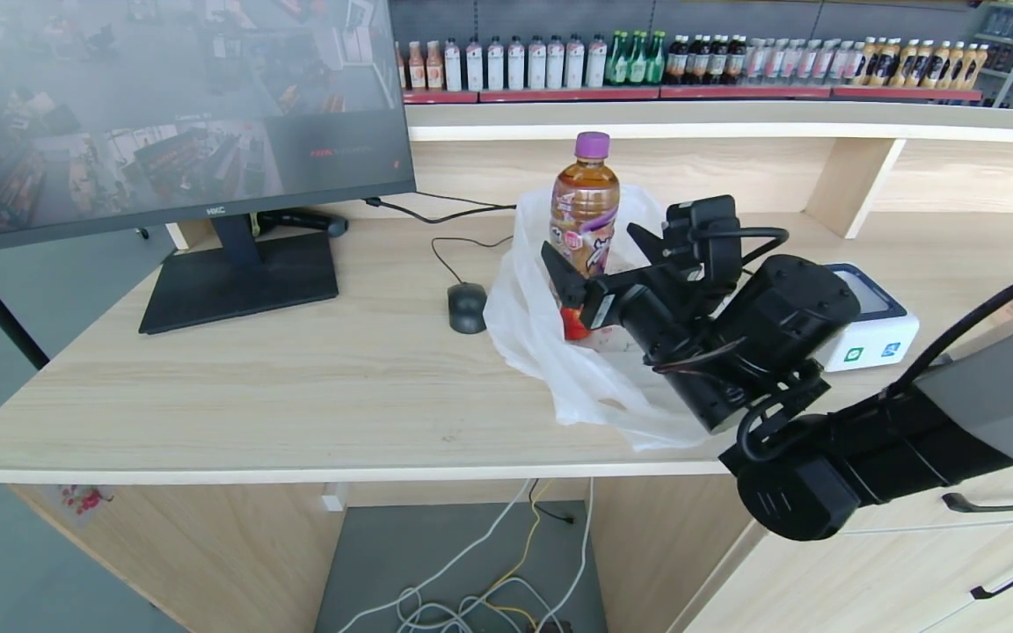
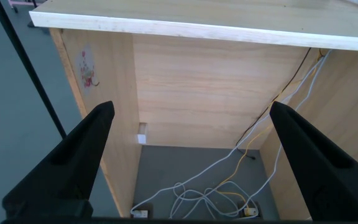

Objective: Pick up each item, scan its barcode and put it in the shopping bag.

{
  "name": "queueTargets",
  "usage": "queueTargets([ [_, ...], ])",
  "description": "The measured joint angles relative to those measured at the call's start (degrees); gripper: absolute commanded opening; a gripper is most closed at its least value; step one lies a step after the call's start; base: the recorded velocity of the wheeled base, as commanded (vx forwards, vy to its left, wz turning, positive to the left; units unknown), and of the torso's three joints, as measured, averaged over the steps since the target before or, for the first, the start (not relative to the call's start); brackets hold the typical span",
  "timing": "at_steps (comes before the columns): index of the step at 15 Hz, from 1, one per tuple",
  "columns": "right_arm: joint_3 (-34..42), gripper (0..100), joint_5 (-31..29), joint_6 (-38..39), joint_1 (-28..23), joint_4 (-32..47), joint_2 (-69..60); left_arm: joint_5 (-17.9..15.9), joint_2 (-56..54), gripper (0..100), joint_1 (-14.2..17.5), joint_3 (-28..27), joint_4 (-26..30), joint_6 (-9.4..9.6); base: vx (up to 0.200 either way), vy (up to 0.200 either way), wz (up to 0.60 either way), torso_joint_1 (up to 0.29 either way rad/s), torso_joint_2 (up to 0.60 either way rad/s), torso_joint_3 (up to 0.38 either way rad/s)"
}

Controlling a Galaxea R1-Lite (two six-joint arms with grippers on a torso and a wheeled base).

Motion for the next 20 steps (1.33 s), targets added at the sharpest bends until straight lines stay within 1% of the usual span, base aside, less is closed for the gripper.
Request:
queueTargets([
  [5, 13.18, 100, 0.09, -0.02, 0.02, -0.33, -11.08, 0.00, 0.00, 100, 0.00, 0.00, 0.00, 0.00, 0.000, 0.000, 0.00, 0.000, 0.00, 0.000],
  [7, 19.08, 100, 0.13, -0.71, 0.07, -6.44, -14.96, 0.00, 0.00, 100, -0.02, 0.00, 0.00, 0.06, 0.000, 0.000, 0.00, 0.000, 0.00, 0.000],
  [8, 21.88, 100, 0.13, -1.12, 0.10, -7.06, -16.48, 0.00, 0.00, 100, -0.02, 0.00, 0.00, 0.05, 0.000, 0.000, 0.00, 0.000, 0.00, 0.000],
  [9, 25.47, 100, 0.09, -1.61, 0.07, -7.01, -18.57, 0.00, 0.00, 100, -0.02, 0.00, 0.00, 0.02, 0.000, 0.000, 0.00, 0.000, 0.00, 0.000],
  [14, 37.12, 100, 0.05, -2.02, -0.30, -7.23, -28.82, 0.00, 0.00, 100, 0.00, 0.00, 0.02, -0.06, 0.000, 0.000, 0.00, 0.000, 0.00, 0.000],
  [17, 41.53, 100, 0.06, -1.97, -0.30, -7.25, -32.68, 0.00, 0.00, 100, 0.00, 0.00, 0.00, -0.24, 0.000, 0.000, 0.00, 0.000, 0.00, 0.000],
  [20, 42.61, 100, 0.06, -2.00, -0.34, -7.23, -33.99, 0.00, 0.00, 100, 0.00, 0.00, 0.00, -0.27, 0.000, 0.000, 0.00, 0.000, 0.00, 0.000],
])
